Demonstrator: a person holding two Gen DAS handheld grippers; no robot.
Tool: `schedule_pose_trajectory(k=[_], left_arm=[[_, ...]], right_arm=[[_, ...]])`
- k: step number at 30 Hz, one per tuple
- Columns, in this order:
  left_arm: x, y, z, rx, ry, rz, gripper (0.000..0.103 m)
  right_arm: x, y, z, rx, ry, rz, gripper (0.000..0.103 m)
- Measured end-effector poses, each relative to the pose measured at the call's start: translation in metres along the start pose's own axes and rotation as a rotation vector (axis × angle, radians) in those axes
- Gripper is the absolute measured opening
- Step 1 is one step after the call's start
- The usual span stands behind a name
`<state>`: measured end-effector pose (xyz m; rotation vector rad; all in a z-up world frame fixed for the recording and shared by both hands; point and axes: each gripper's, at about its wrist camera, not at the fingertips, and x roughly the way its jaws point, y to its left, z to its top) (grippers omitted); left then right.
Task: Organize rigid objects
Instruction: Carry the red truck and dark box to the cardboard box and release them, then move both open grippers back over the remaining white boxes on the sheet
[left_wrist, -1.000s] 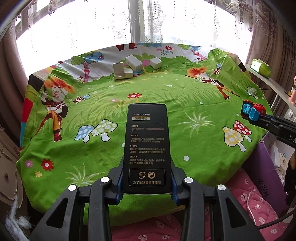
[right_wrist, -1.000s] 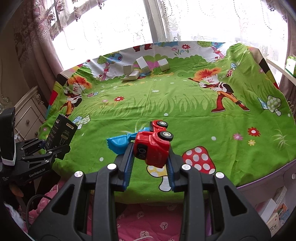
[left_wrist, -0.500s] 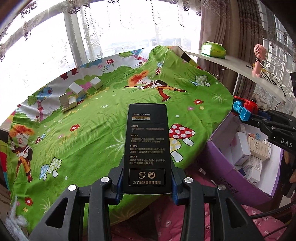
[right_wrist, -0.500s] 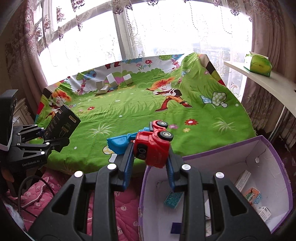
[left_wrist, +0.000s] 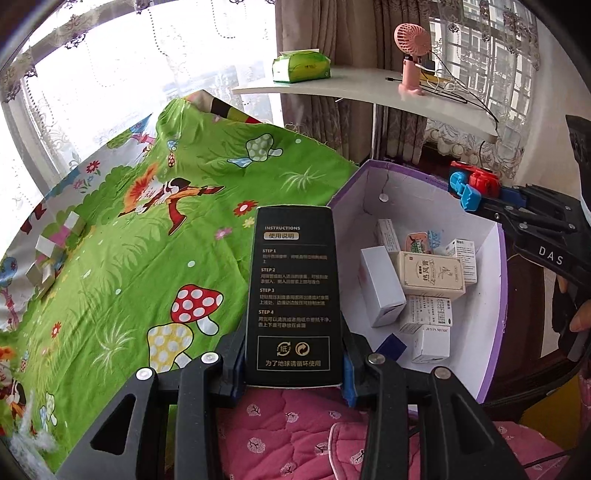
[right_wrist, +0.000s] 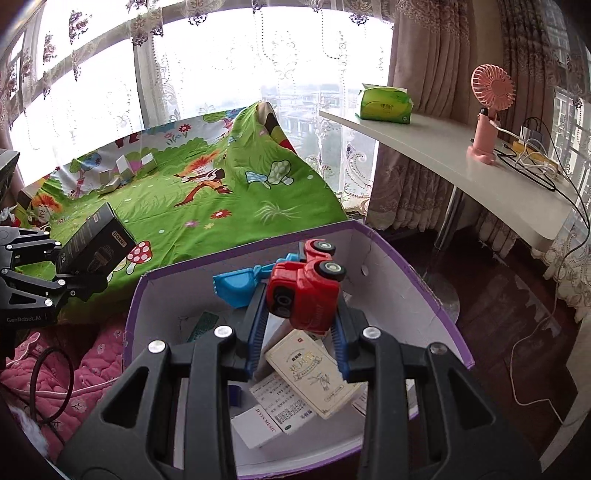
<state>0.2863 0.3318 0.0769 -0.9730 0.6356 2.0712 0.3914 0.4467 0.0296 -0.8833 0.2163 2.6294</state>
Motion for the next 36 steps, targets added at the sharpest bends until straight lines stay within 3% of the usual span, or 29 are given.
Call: schedule_pose_trajectory(k=[9,13,17,18,21,27,34,36], left_arm=[[0.029,-0.046,0.001,0.096,0.076,-0.038,0.04],[0.047,-0.039,-0.003,0.036,0.127,-0.057,0.041],[0.042,-0.009,-0.011,-0.08,0.091,-0.061,0.067],[0.039,0.002,-0.013,-0.111,0.069,-0.052,0.074],[0.028,0.036,-0.021,-0.174,0.014,-0.004,0.079],[0.007,0.144,-0.056,-0.332,-0.05,0.194,0.085],[0.014,0.313,-0.13,-0.575,0.04,0.492,0.085],[0.012,0.357,-0.155,-0.659,0.059,0.543,0.085]], right_arm=[[0.001,-0.027,-0.022,0.045,0.028,-0.041,0.036],[0.012,-0.032,-0.023,0.088,0.049,-0.054,0.036],[0.017,-0.027,-0.014,0.114,0.049,-0.03,0.056],[0.019,-0.022,-0.01,0.11,0.047,-0.016,0.061],[0.028,0.01,0.005,0.043,0.055,0.02,0.071],[0.064,0.114,0.035,-0.157,0.106,0.147,0.075],[0.149,0.252,0.067,-0.249,0.197,0.36,0.081],[0.182,0.295,0.075,-0.258,0.236,0.409,0.081]])
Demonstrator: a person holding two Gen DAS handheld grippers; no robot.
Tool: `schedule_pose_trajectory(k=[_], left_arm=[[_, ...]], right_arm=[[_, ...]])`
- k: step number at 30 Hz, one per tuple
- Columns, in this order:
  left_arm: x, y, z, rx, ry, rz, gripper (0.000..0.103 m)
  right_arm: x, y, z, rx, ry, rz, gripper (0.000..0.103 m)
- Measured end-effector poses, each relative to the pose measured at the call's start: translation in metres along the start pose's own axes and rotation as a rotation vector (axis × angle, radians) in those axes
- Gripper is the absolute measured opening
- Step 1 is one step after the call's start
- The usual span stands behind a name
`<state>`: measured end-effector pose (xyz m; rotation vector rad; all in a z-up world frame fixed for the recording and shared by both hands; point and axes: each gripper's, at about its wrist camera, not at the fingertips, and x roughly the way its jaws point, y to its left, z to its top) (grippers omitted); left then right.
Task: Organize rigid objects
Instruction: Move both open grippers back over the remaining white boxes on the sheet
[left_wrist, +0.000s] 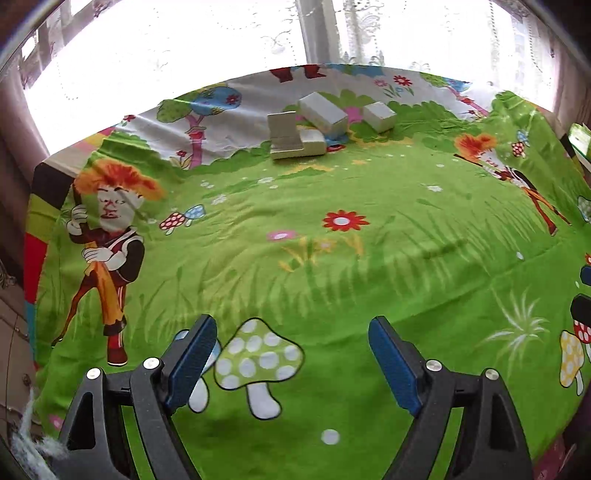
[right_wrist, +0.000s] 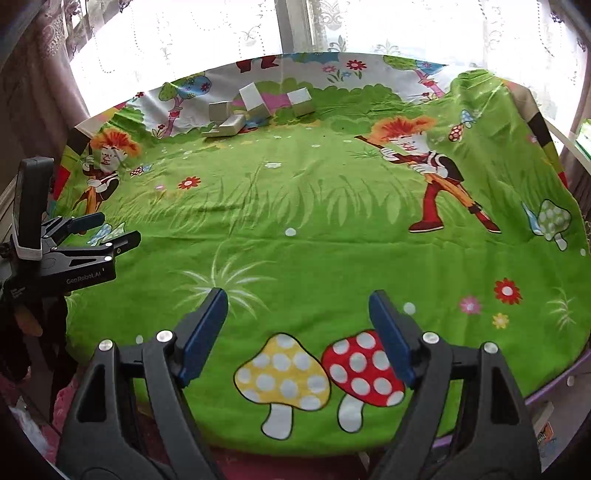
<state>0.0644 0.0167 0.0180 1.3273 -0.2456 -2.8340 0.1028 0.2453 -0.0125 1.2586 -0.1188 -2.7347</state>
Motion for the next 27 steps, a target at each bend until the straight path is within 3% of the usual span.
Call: schedule_pose_trajectory(k=[5,8,11,13,21,27], left_arm=[[0.028,0.083,-0.005,-0.167,0.039,0.039,0.085],[0.032,0.106,-0.01,-0.249,0.043,-0.039,0.089],[0.033,0.101,-0.01,-0.247,0.054,-0.012,0.092],[0.037,0.094,-0.008,-0.237,0.073,0.037,0.103],[0.042,0.101,-0.01,-0.278,0.079,0.022,0.103],[0.041,0.102,-0.01,-0.278,0.079,0.022,0.103]], right_arm=[[0.082,0.042,0.062,0.017,0.042,0.087,0.081],[0.127,0.065,0.099,-0.066,0.078,0.099,0.081],[0.169,0.085,0.133,-0.209,0.11,0.071,0.083],[0.193,0.093,0.155,-0.273,0.121,0.081,0.084],[0.263,0.118,0.222,-0.497,0.134,0.201,0.094],[0.287,0.109,0.246,-0.619,0.123,0.3,0.099]])
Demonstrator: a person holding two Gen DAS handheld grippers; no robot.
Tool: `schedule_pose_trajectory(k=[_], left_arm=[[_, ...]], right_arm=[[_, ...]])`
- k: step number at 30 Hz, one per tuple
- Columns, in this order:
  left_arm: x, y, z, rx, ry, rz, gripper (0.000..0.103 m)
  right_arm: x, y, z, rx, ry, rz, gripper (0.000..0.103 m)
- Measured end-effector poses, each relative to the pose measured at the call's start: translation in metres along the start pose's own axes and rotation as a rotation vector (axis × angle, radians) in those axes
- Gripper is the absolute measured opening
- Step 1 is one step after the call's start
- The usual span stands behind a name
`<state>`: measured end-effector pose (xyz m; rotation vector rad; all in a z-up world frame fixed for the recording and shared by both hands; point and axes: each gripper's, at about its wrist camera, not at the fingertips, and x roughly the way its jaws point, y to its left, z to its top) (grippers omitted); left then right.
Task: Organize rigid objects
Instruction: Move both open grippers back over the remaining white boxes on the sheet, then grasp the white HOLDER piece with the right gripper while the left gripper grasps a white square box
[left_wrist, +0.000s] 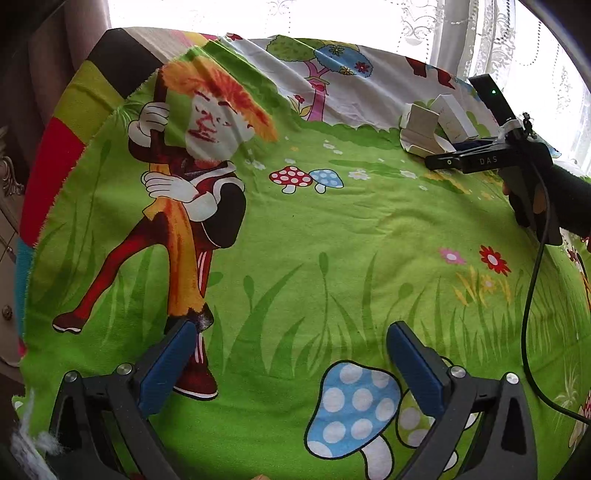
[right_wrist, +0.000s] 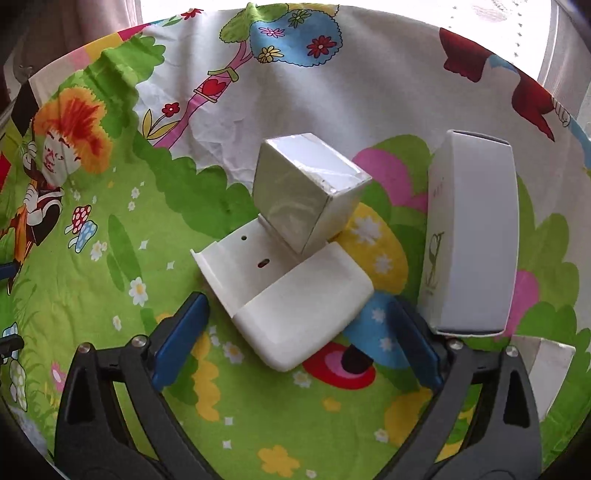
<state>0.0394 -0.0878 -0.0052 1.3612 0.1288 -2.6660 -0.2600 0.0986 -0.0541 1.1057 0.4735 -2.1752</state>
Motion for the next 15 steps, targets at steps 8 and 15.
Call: schedule_pose_trajectory(k=[8,15], left_arm=[[0.0,0.002,0.001,0.001,0.0,-0.002,0.103],[0.0,0.003,0.001,0.001,0.0,-0.004,0.103]], right_arm=[[0.0,-0.009,-0.001,-0.076,-0.016,0.092,0.082],[-0.048,0.037,-0.044,-0.044,0.002,0.091,0.07]])
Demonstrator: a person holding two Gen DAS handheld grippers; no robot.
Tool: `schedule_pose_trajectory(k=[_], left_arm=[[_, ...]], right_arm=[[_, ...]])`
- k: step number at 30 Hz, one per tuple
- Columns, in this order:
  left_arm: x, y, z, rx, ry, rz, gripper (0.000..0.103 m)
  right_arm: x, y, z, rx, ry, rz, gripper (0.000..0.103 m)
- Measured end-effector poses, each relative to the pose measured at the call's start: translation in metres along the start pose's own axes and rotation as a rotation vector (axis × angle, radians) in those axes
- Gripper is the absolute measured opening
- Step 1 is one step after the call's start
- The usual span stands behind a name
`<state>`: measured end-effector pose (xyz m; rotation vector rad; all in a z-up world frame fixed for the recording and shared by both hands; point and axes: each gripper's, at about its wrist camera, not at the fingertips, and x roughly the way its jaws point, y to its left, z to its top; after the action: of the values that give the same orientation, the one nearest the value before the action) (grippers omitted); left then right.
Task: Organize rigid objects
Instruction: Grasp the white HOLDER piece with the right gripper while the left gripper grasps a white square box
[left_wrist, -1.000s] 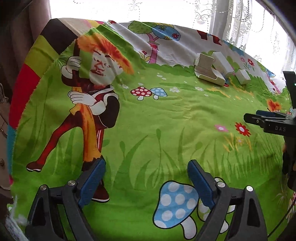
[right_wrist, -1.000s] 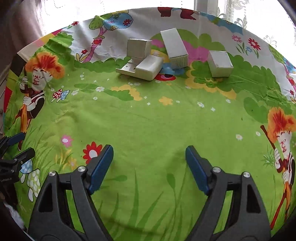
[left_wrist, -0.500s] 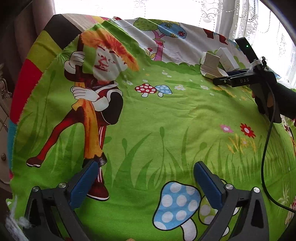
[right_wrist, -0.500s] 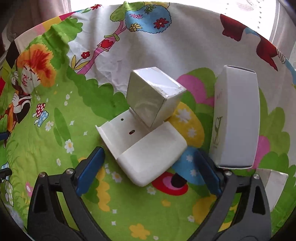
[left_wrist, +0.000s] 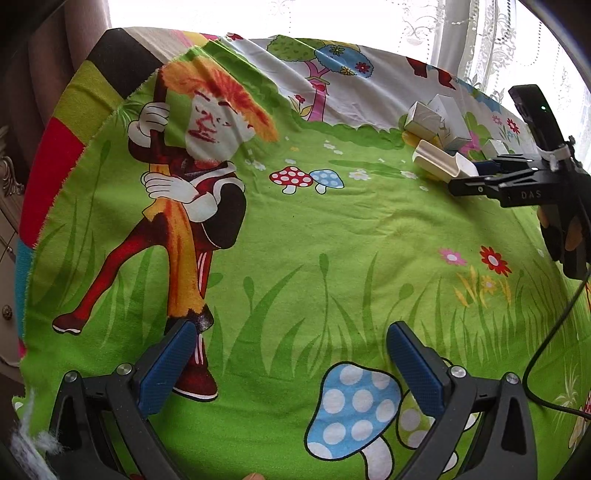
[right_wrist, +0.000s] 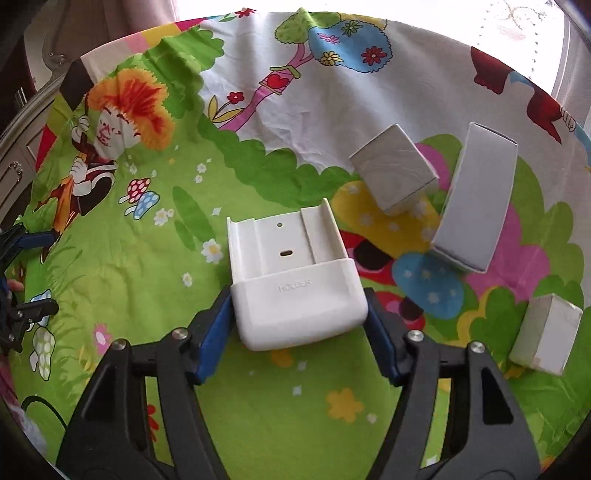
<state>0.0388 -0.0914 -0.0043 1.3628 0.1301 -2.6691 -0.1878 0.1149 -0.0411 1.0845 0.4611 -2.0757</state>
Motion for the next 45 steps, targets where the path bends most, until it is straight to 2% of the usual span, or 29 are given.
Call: schedule_pose_trajectory(k=[2,4,5,8,11,14,19,23,26,30,33,37,40,41,42,43,44,45], left_arm=[[0.0,0.0,0.0,0.0,0.0,0.0,0.103],[0.0,0.0,0.001,0.0,0.0,0.0,0.103],[0.0,0.0,0.001,0.0,0.001,0.0,0.103],[0.001,0.0,0.002,0.001,0.001,0.001,0.103],[0.0,-0.001,0.002,-0.004,0.002,0.008,0.103],[0.0,-0.001,0.002,-0.015,0.002,0.017,0.103],[0.001,0.0,0.001,-0.015,0.002,0.017,0.103],[0.0,0.0,0.001,-0.014,0.005,0.017,0.103],[0.003,-0.005,0.006,-0.035,0.034,0.029,0.103],[0.013,-0.041,0.029,0.033,0.043,-0.032,0.103],[0.027,-0.08,0.063,0.082,-0.003,-0.084,0.103],[0.063,-0.127,0.118,0.132,-0.035,-0.083,0.103],[0.098,-0.151,0.153,0.168,-0.027,-0.054,0.102],[0.109,-0.156,0.163,0.171,-0.017,-0.052,0.1],[0.119,-0.158,0.171,0.174,-0.007,-0.054,0.09],[0.127,-0.159,0.175,0.172,0.008,-0.067,0.077],[0.127,-0.157,0.178,0.152,-0.006,-0.119,0.056],[0.126,-0.156,0.178,0.149,-0.008,-0.096,0.045]], right_arm=[[-0.027,0.038,-0.021,-0.02,-0.009,0.05,0.07],[-0.052,0.064,-0.043,0.022,-0.037,0.122,0.07],[-0.06,0.075,-0.056,0.047,-0.025,0.112,0.07],[-0.077,0.119,-0.091,0.017,-0.006,-0.03,0.07],[-0.078,0.117,-0.103,0.056,-0.024,-0.165,0.071],[-0.091,0.112,-0.123,0.159,-0.057,-0.225,0.071],[-0.102,0.094,-0.148,0.277,-0.077,-0.24,0.071],[-0.101,0.09,-0.149,0.294,-0.086,-0.212,0.071],[-0.091,0.095,-0.144,0.269,-0.068,-0.216,0.08],[-0.088,0.099,-0.142,0.243,-0.057,-0.232,0.08],[-0.091,0.097,-0.143,0.258,-0.066,-0.243,0.069],[-0.092,0.097,-0.143,0.256,-0.064,-0.247,0.069],[-0.092,0.097,-0.142,0.26,-0.065,-0.242,0.069],[-0.092,0.097,-0.142,0.261,-0.066,-0.241,0.069],[-0.092,0.096,-0.142,0.262,-0.066,-0.239,0.07],[-0.092,0.097,-0.142,0.263,-0.066,-0.239,0.07],[-0.092,0.097,-0.142,0.263,-0.066,-0.239,0.07],[-0.092,0.096,-0.142,0.264,-0.066,-0.237,0.07]])
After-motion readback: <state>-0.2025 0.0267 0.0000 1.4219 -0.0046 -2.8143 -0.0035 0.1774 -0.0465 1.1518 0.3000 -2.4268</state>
